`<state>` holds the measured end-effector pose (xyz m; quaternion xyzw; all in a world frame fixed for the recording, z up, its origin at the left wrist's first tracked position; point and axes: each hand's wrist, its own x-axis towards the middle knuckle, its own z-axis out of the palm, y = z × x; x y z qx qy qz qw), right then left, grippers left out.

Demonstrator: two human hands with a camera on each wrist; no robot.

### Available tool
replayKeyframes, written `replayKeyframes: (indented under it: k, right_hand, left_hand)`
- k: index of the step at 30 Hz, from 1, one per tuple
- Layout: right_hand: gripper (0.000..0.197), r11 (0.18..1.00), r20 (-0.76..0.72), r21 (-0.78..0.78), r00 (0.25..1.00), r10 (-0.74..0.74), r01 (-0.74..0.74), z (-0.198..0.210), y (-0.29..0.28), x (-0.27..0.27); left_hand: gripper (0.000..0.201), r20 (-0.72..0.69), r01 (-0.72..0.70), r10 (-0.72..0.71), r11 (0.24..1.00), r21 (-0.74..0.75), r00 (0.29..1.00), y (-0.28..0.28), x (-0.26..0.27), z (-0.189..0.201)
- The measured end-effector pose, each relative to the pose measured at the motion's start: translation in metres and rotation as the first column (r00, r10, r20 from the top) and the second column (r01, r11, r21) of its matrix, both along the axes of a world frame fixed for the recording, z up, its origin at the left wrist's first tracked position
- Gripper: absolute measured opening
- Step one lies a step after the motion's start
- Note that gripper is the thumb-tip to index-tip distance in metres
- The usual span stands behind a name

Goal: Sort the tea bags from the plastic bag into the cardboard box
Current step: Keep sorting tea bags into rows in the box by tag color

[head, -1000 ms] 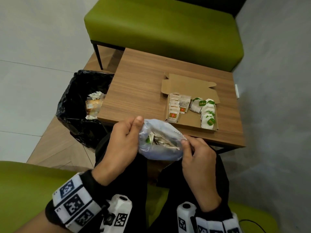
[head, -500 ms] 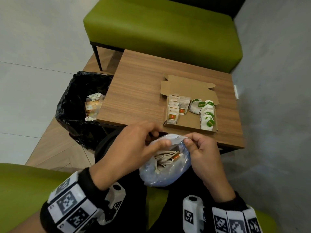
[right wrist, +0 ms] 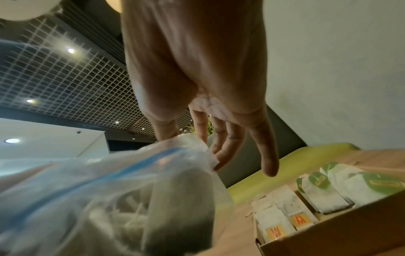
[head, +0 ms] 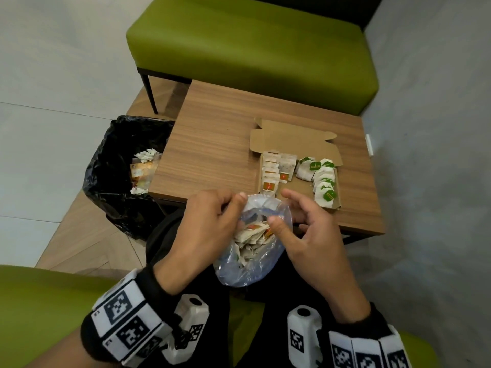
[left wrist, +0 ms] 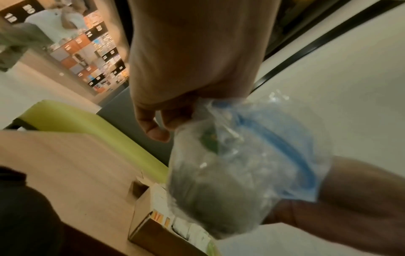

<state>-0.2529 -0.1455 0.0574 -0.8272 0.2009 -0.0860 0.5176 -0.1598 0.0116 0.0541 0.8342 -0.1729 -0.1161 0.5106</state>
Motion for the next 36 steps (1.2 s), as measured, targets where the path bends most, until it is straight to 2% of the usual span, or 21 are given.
replayKeyframes:
  k: [3, 6, 10, 12, 15, 18, 23, 30, 32, 36]
  right_hand:
    - [0.041, 0.998, 0.067, -0.047, 0.997, -0.047, 0.05, -0.003, -0.002, 0.003]
    - [0.023, 0.985, 0.156, -0.157, 0.986, -0.052, 0.077, -0.003, -0.002, 0.008]
    - [0.01, 0.985, 0.12, -0.145, 0.99, -0.073, 0.09, 0.002, 0.011, 0.006]
    - [0.017, 0.984, 0.071, -0.141, 0.993, -0.096, 0.105, 0.001, 0.018, 0.005]
    - [0.041, 0.965, -0.033, -0.25, 0.995, -0.089, 0.078, -0.005, 0.026, 0.006]
    - [0.042, 0.951, -0.144, -0.305, 0.985, -0.096, 0.048, -0.007, 0.028, 0.011]
    - [0.02, 0.983, -0.241, -0.163, 0.963, -0.118, 0.08, -0.002, 0.025, 0.027]
    - [0.027, 0.979, -0.339, -0.197, 0.933, -0.119, 0.054, -0.002, 0.021, 0.053]
    - [0.028, 0.983, -0.286, -0.17, 0.952, -0.112, 0.065, -0.005, 0.019, 0.061]
    - [0.014, 0.987, -0.17, -0.079, 0.974, -0.151, 0.14, -0.012, 0.01, 0.07]
  left_hand:
    - [0.037, -0.071, -0.039, 0.033, 0.996, -0.083, 0.997, -0.001, 0.002, 0.002]
    - [0.036, -0.051, -0.052, 0.047, 0.993, -0.11, 0.998, 0.001, 0.003, 0.001]
    - [0.034, 0.004, -0.09, 0.091, 0.988, -0.126, 0.996, 0.0, 0.0, -0.001]
    - [0.035, 0.023, -0.099, 0.103, 0.987, -0.127, 0.994, -0.003, -0.001, -0.004]
    - [0.028, 0.026, -0.127, 0.13, 0.986, -0.109, 0.991, -0.008, -0.002, -0.011]
    - [0.029, -0.043, -0.129, 0.124, 0.984, -0.12, 0.991, -0.011, -0.003, -0.014]
    - [0.03, -0.04, -0.128, 0.124, 0.984, -0.122, 0.992, -0.013, -0.004, -0.013]
    - [0.021, -0.12, -0.127, 0.096, 0.95, -0.284, 0.988, -0.017, 0.002, -0.014]
    - [0.019, -0.053, -0.143, 0.134, 0.953, -0.266, 0.99, -0.017, 0.008, -0.018]
    - [0.016, 0.114, -0.168, 0.177, 0.982, -0.082, 0.978, -0.011, 0.032, -0.019]
